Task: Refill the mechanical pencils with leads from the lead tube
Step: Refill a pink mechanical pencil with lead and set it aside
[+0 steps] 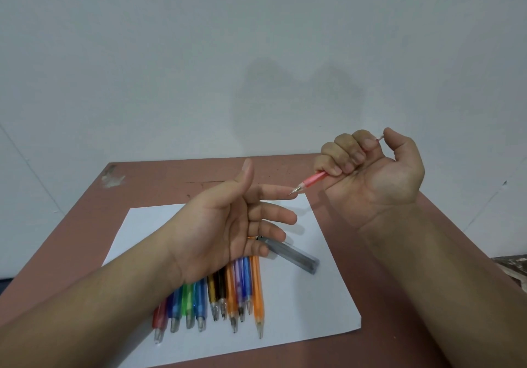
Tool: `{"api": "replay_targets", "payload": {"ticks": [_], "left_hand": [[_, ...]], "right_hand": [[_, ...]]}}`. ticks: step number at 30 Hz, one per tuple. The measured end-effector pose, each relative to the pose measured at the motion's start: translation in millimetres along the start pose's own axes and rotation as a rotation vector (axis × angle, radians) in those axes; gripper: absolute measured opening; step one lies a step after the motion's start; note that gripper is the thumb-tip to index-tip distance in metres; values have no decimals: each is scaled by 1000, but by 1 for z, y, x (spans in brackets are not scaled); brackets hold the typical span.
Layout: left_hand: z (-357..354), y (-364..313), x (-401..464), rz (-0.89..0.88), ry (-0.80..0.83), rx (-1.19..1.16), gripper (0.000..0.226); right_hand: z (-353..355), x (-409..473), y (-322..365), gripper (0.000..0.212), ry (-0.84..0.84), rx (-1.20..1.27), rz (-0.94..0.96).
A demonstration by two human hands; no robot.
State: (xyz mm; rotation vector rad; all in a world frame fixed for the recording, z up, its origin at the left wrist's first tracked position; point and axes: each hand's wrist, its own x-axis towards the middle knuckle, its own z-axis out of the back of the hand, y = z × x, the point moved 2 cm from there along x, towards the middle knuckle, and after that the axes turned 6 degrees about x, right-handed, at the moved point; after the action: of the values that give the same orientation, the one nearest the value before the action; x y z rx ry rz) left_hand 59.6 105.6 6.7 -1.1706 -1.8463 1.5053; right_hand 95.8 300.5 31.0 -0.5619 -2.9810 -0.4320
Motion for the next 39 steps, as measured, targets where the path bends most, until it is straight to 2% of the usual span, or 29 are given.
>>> {"api": "replay_targets", "payload": {"ticks": [4,6,9,15,21,27,29,31,35,39], "left_hand": [[0,0,0,-8,-3,1,65],[0,1,-1,-34,-11,-12,53],[-2,1,-1,-116,-86,54,30],[-5,4,1,-195,-284,162,22],[-7,4,2,-249,-319,177,21],[-4,4,4,-272,-349,211,15],[-4,4,3,-271,-371,250,18],[-4,3,2,-270,-414,330,17],[-4,2,1,-264,-514,732,5],[-11,4,5,-341,-477,1089,5]], "right_hand": [[1,0,1,37,-7,0,3],[1,0,2,26,-3,-9,15],[1,-1,1,22,-1,-4,19],[0,-4,-5,23,-2,12,14],[-2,-7,-11,25,14,67,-19],[-2,-7,-16,43,55,52,-65],[-3,-6,-19,44,78,-50,-68],[-3,-5,-23,39,68,-254,-77],[7,-3,-29,29,29,-682,-107],[9,-4,-22,15,6,-1058,-76]]}}
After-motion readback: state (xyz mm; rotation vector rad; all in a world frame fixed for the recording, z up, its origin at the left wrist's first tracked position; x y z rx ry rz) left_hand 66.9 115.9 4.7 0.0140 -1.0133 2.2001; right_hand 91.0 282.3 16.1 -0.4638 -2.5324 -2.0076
